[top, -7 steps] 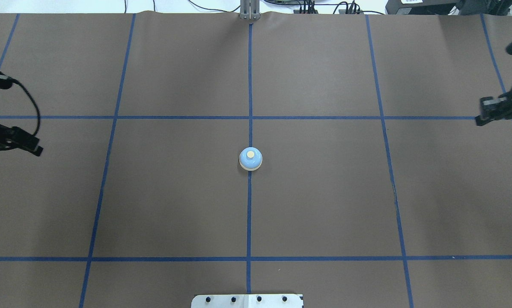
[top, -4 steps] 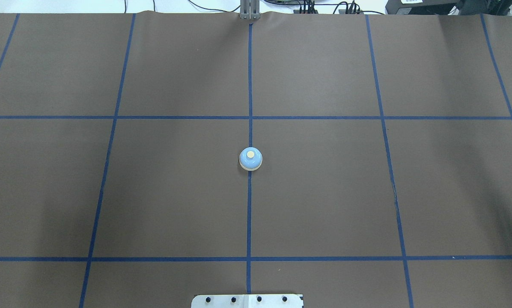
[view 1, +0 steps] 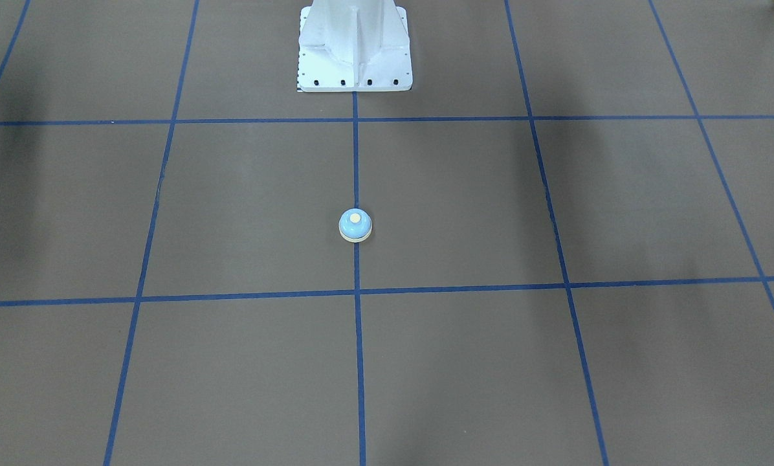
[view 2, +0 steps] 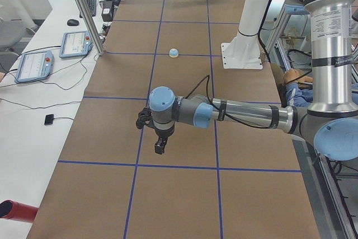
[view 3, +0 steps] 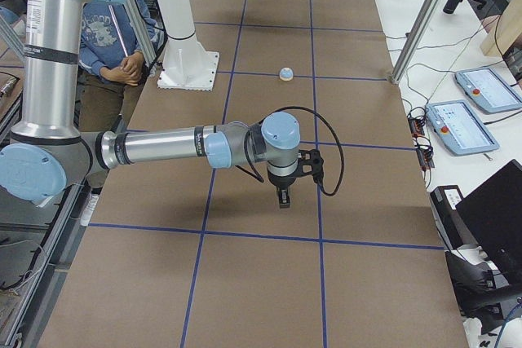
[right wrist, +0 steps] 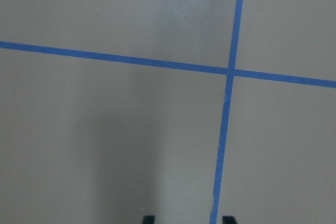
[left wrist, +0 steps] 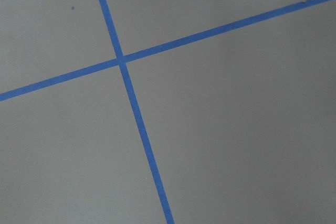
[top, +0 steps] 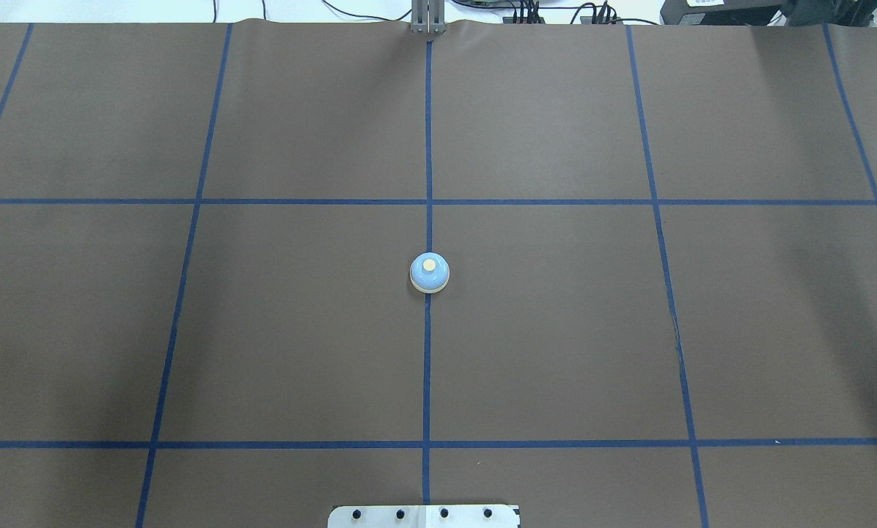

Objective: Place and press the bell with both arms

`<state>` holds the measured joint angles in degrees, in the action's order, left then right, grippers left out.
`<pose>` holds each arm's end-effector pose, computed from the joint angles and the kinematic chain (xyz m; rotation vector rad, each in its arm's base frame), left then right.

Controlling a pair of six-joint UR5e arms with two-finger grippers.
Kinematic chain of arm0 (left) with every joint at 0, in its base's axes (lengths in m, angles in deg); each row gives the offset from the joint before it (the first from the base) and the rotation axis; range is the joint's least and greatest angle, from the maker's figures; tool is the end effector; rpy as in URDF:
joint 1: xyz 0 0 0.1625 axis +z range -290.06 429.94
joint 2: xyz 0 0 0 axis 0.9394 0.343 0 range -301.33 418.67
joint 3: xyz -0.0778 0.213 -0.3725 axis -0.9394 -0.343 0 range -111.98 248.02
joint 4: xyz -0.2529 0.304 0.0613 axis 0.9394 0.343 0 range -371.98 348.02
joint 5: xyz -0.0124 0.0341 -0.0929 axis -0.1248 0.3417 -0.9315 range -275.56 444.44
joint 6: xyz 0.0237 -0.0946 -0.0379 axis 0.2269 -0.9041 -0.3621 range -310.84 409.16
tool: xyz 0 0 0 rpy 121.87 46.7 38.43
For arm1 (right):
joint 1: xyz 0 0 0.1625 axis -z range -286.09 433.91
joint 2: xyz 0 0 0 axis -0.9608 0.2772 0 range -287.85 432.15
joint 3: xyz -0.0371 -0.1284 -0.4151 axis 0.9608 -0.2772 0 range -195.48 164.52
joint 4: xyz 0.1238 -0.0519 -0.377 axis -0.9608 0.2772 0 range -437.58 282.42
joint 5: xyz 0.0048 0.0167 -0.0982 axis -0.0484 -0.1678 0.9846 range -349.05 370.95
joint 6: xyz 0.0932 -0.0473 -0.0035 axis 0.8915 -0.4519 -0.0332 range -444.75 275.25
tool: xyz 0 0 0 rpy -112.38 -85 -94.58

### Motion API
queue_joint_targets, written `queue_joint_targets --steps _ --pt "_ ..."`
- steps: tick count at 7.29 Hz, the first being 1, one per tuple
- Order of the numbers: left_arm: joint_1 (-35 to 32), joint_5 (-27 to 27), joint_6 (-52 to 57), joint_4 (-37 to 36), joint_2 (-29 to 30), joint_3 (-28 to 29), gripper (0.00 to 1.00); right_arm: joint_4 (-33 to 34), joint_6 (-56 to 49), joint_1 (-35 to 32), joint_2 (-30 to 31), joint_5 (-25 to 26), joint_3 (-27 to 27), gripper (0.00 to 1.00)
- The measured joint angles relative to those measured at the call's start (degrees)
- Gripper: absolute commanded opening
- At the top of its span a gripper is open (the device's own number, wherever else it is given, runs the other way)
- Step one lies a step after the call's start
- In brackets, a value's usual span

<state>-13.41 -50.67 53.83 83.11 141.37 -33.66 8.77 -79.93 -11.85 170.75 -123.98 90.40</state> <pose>-0.0088 -0.4353 0.6227 0.1436 0.7901 0.2519 0.0281 -0.4243 0.5996 0.1186 -0.7936 -0.0654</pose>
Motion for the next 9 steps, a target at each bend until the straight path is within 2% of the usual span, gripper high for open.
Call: queue_joint_targets --steps 4,9 --pt "-0.3 -0.5 -3.0 -0.2 -0.2 0.1 0.99 4.7 -2.7 1.5 -0.5 1.8 0.0 1.0" --pt "-0.5 -0.2 -3.0 0.3 -1.8 -1.9 1.0 6.5 -3.0 2.5 -3.8 4.9 -1.5 1.0"
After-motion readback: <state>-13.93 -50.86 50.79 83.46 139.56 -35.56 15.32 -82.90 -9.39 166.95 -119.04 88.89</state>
